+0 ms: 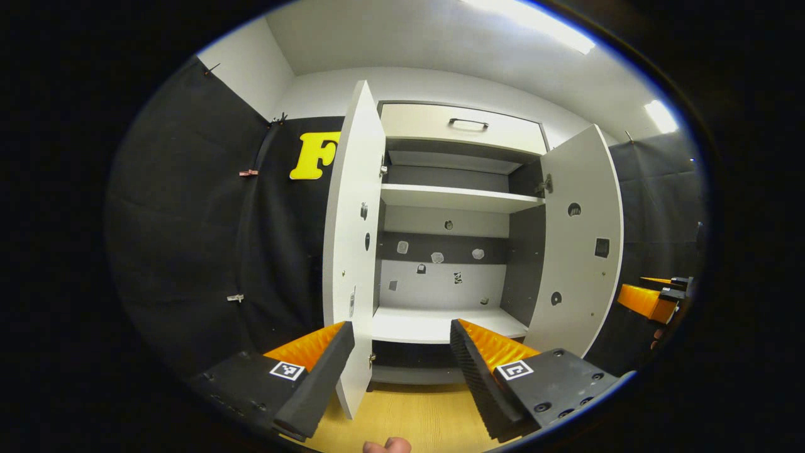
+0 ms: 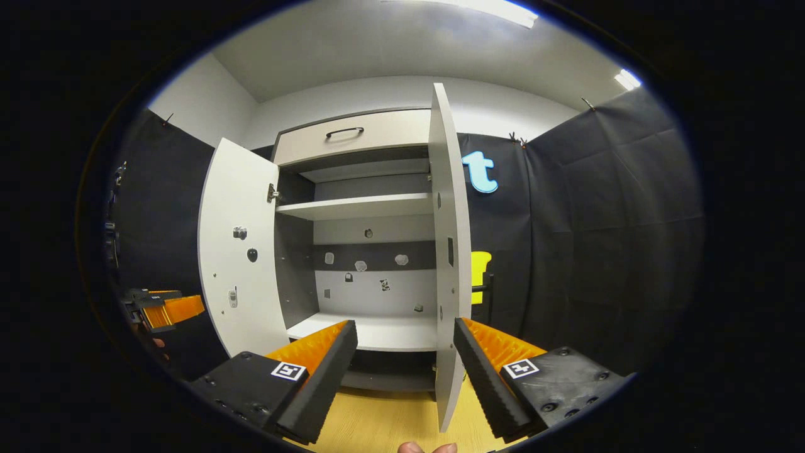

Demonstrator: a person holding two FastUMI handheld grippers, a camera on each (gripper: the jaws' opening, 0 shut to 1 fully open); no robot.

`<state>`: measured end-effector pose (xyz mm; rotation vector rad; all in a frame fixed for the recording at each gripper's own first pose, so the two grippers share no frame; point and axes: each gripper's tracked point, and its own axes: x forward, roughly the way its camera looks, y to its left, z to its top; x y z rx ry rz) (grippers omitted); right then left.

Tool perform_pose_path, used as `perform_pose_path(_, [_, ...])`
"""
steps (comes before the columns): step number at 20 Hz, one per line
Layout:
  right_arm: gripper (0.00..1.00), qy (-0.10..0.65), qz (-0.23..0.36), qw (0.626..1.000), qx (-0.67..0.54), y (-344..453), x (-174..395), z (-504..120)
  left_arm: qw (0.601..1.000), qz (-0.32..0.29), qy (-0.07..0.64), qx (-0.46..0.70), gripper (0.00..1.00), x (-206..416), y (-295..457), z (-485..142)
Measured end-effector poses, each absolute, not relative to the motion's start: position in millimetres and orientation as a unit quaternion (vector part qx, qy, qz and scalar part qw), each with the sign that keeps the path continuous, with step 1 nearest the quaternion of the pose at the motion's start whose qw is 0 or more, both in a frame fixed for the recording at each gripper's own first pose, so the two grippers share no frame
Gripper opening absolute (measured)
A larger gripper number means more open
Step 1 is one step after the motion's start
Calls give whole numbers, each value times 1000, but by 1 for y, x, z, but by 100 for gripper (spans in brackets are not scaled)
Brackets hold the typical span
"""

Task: Open the right door of the double-door shoe cabinet with the right hand, and open the left door with the left hand.

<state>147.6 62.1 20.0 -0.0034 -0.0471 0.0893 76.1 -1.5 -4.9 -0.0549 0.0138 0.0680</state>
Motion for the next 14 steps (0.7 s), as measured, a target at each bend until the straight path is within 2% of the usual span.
perform_pose_path(10, [95, -39, 48, 998, -4, 65, 144, 31, 1000, 11, -16, -2, 95, 72, -31, 9])
perform_pose_path(14, [97, -39, 47, 998, -2, 65, 146, 31, 1000, 9, -8, -7, 95, 74, -32, 3])
